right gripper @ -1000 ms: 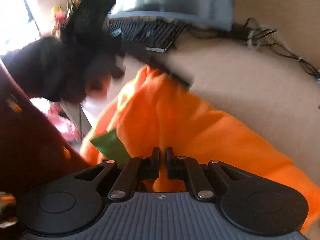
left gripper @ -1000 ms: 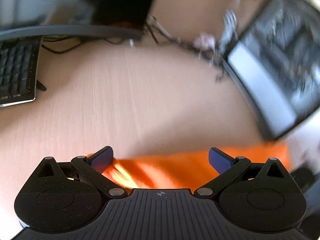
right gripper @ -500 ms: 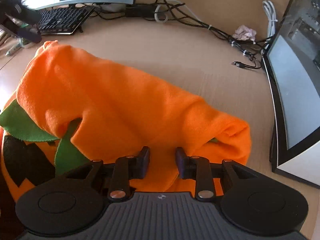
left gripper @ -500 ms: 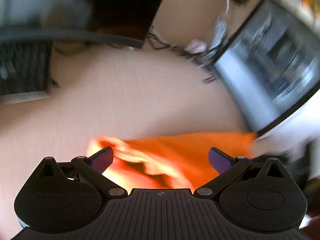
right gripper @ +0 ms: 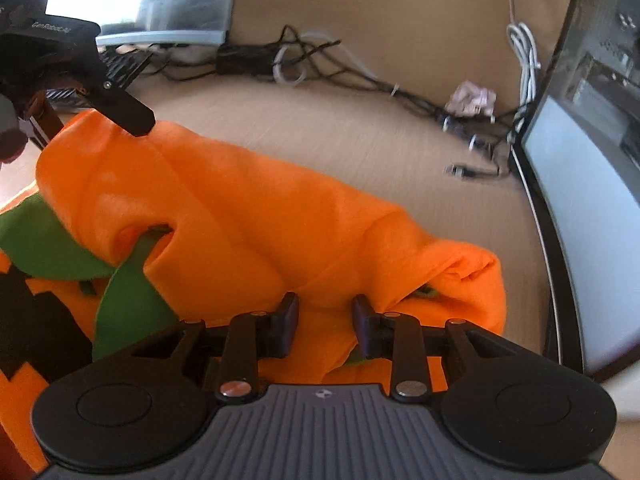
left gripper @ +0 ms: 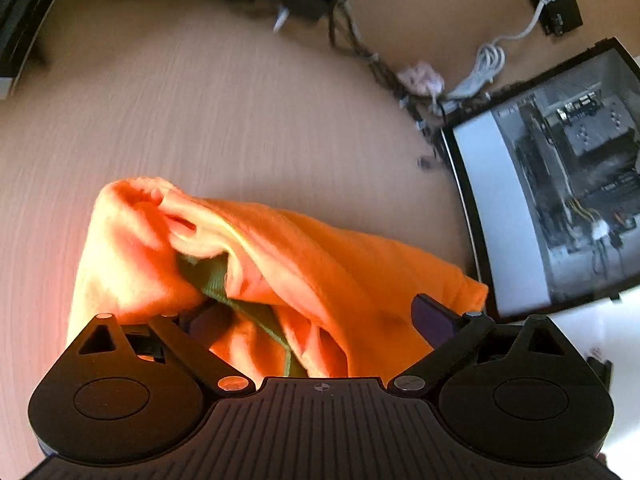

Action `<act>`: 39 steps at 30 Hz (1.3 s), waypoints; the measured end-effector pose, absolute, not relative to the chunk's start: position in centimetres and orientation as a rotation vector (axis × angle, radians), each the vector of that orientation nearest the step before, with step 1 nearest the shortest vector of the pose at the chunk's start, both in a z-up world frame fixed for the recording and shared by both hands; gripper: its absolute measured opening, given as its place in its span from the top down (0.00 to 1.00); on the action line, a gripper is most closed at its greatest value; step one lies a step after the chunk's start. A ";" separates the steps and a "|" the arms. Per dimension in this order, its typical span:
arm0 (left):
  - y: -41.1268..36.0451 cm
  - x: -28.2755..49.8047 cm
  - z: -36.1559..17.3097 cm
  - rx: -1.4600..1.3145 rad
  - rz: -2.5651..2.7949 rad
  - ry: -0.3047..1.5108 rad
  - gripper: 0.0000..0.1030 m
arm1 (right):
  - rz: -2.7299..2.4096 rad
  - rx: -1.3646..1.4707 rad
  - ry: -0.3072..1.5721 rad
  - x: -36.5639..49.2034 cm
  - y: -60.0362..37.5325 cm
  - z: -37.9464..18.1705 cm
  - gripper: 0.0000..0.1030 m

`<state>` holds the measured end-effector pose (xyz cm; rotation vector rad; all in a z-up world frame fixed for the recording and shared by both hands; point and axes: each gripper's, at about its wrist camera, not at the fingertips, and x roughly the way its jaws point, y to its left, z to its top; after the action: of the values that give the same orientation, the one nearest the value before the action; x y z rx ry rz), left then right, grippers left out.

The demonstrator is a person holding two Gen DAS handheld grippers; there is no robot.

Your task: Fold clothes

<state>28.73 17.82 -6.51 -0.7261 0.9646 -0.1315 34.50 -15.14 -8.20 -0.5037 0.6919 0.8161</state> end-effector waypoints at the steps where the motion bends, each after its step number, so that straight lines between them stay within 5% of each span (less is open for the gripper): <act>1: 18.1 29.8 -6.0 -0.705 -0.119 0.947 0.10 | 0.812 -0.503 0.685 35.7 -14.4 -8.3 0.71; 8: 18.1 31.9 -3.4 -0.429 0.006 0.909 0.14 | 0.852 -0.606 0.678 38.6 -12.2 -7.7 0.65; 10: 17.3 30.5 -3.5 -0.361 0.000 0.921 0.12 | 0.895 -0.618 0.657 37.5 -12.9 -6.2 0.57; 12: 16.5 29.5 -4.1 -0.305 0.007 0.937 0.11 | 1.012 -0.606 0.595 36.1 -13.3 -4.1 0.34; 14: 16.2 28.9 -4.6 -0.291 0.017 0.937 0.09 | 1.130 -0.616 0.526 34.6 -13.3 -2.4 0.24; 21: 16.7 27.5 -2.9 -0.351 0.055 0.897 0.08 | 1.200 -0.875 0.413 34.6 -7.0 -6.7 0.23; 22: 16.6 26.8 -2.2 -0.352 0.054 0.887 0.08 | 1.198 -0.851 0.436 35.2 -6.6 -7.0 0.25; 26: 16.2 23.5 -0.8 -0.475 -0.039 0.852 0.08 | 1.201 -0.696 0.497 36.9 -6.3 -6.2 0.78; 28: 15.7 22.6 -1.9 -0.550 -0.095 0.873 0.09 | 1.183 -0.656 0.475 37.3 -6.3 -5.2 0.91; 34: 15.1 22.5 -5.3 -0.591 -0.091 0.953 0.14 | 1.188 -0.561 0.380 37.3 -7.4 1.9 0.93; 39: 15.3 22.6 -5.6 -0.601 -0.112 0.936 0.13 | 1.281 -0.656 0.409 32.8 -9.5 1.3 0.93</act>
<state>22.58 15.34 -5.63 -0.6011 0.9359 -0.1118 32.80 -9.48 1.28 -0.6563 0.4085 1.2807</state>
